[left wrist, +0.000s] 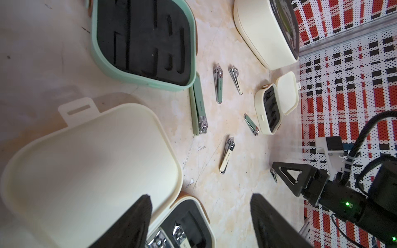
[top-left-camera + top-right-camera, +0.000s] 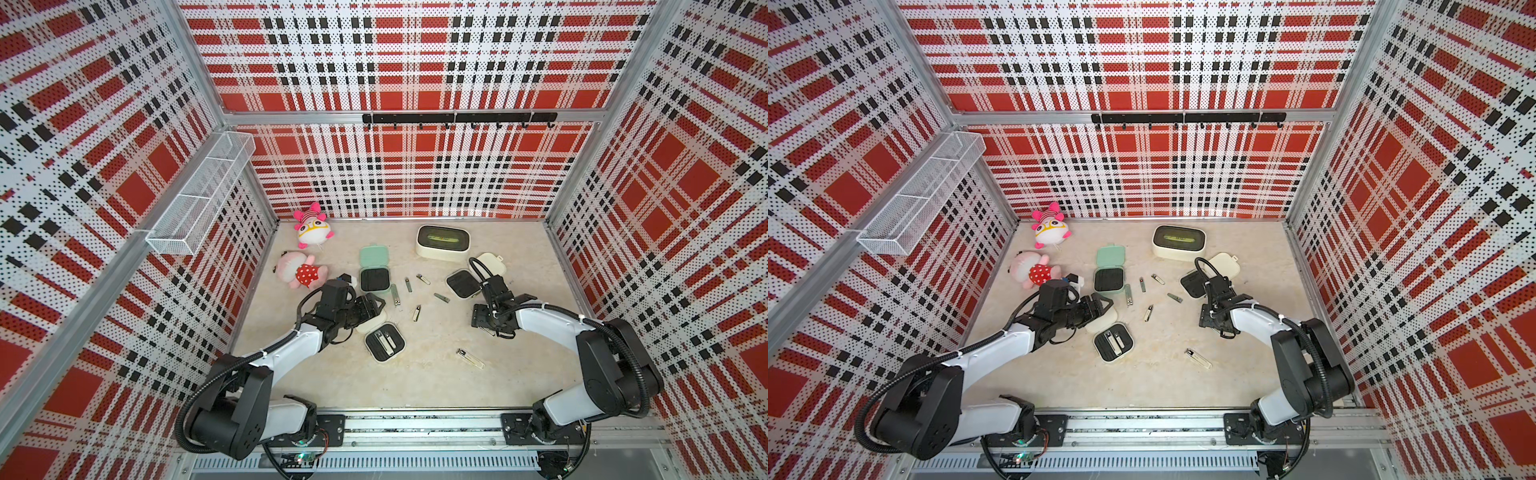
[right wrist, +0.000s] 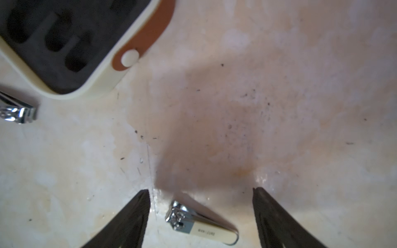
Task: Organize nail clipper sets
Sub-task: Pick up the nail clipper from the center of the board.
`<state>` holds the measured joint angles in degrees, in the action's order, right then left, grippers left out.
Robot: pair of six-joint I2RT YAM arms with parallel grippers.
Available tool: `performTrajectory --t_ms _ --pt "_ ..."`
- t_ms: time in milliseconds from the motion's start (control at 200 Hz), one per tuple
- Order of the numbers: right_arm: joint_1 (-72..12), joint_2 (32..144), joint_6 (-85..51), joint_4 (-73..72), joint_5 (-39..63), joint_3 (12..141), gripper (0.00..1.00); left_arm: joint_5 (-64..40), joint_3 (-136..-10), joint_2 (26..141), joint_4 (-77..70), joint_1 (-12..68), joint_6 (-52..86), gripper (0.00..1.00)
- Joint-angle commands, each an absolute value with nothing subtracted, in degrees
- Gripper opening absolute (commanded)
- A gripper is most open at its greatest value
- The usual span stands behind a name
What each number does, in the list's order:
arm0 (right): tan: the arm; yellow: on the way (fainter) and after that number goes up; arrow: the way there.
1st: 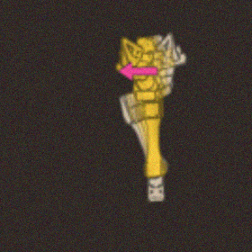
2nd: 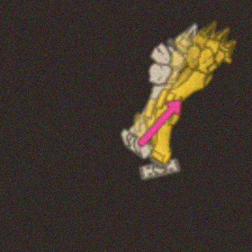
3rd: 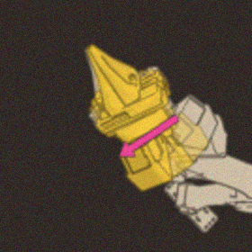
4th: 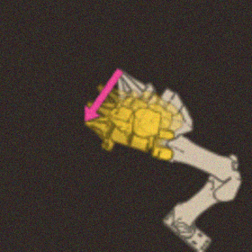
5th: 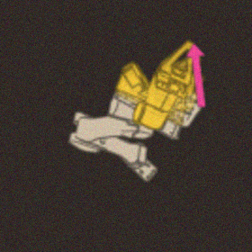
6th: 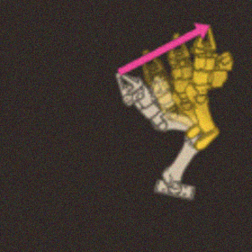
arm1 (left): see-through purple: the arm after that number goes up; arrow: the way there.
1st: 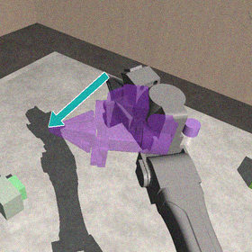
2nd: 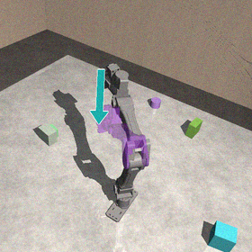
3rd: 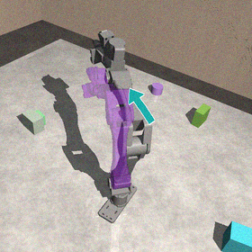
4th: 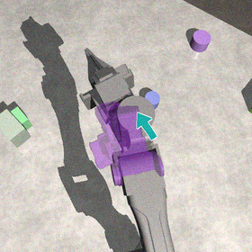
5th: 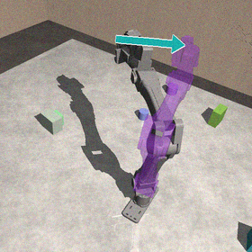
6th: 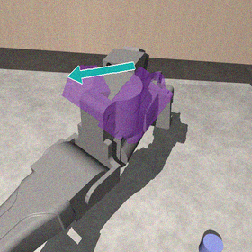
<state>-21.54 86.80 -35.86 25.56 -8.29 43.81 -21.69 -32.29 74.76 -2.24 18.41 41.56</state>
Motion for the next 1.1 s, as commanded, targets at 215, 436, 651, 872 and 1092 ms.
performTrajectory --t_ms 215,436,651,872,1092 --pt "-22.0 85.9 -38.0 24.6 -4.0 41.8 0.74 -23.0 -31.6 75.1 -5.0 17.3 42.1 0.77" --pt "-25.9 85.1 -40.5 26.0 -3.6 41.0 0.66 -23.4 -31.1 75.7 -6.1 16.7 42.3 0.77" --pt "-30.1 86.7 -42.7 26.0 -4.3 42.3 0.47 -24.1 -30.0 75.8 -6.9 16.5 42.4 0.76" --pt "-30.7 90.1 -41.5 27.5 -6.0 44.8 0.36 -25.3 -30.1 76.2 -6.1 15.9 41.6 0.76" --pt "-30.7 90.6 -40.6 29.2 -7.0 46.3 0.28 -25.3 -28.2 75.7 -8.3 15.5 43.2 0.76"
